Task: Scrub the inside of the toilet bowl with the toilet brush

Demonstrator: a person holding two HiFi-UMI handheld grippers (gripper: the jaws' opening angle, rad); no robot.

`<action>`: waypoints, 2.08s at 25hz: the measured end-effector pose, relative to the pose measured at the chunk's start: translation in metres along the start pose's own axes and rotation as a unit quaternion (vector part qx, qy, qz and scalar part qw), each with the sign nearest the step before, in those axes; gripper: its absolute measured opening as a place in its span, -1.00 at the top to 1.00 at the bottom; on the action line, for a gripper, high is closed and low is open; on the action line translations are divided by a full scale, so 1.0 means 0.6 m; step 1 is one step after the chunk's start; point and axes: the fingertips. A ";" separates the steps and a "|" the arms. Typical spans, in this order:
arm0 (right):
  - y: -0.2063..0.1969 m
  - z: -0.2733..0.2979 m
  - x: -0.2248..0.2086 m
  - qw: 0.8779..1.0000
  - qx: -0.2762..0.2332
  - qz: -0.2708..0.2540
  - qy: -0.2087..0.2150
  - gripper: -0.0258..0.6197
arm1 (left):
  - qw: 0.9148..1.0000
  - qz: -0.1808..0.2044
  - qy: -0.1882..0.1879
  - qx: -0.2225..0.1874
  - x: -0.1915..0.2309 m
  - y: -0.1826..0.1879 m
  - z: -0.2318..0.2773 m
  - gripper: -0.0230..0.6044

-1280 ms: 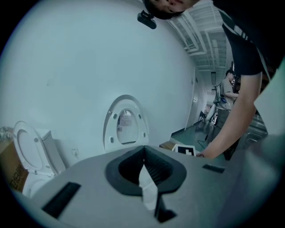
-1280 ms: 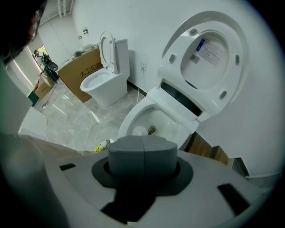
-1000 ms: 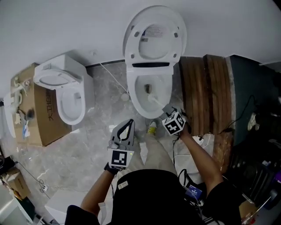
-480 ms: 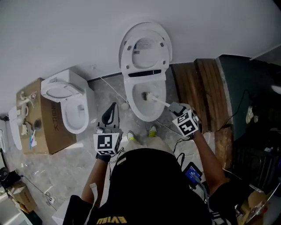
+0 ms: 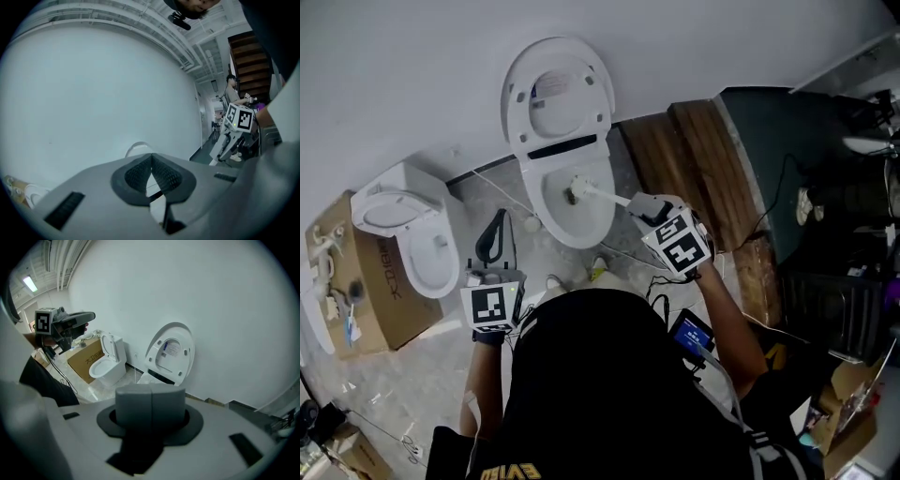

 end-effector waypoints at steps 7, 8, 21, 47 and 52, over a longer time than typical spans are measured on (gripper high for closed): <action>0.003 -0.052 -0.018 0.999 -0.008 0.038 -0.011 0.46 | 1.000 -0.007 0.011 0.006 0.002 -0.003 -0.007 0.89; 0.001 -0.055 -0.017 0.999 -0.007 0.039 -0.011 0.46 | 1.000 -0.008 0.013 0.006 0.003 -0.003 -0.009 0.89; 0.002 -0.055 -0.003 1.000 -0.010 0.026 -0.006 0.46 | 0.999 0.002 0.033 0.008 0.017 0.006 -0.021 0.89; 0.000 -0.059 -0.002 0.999 -0.016 0.028 -0.010 0.46 | 0.999 0.003 0.050 0.016 0.028 -0.001 -0.040 0.89; -0.004 -0.065 -0.004 0.999 -0.017 0.029 -0.012 0.46 | 0.999 0.003 0.049 0.016 0.021 -0.001 -0.040 0.89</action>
Point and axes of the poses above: the fingertips, and each gripper's own axes: z forward along the fingers, x to its left, y out of its top, and after that the axes turned 8 degrees about -x, right-handed
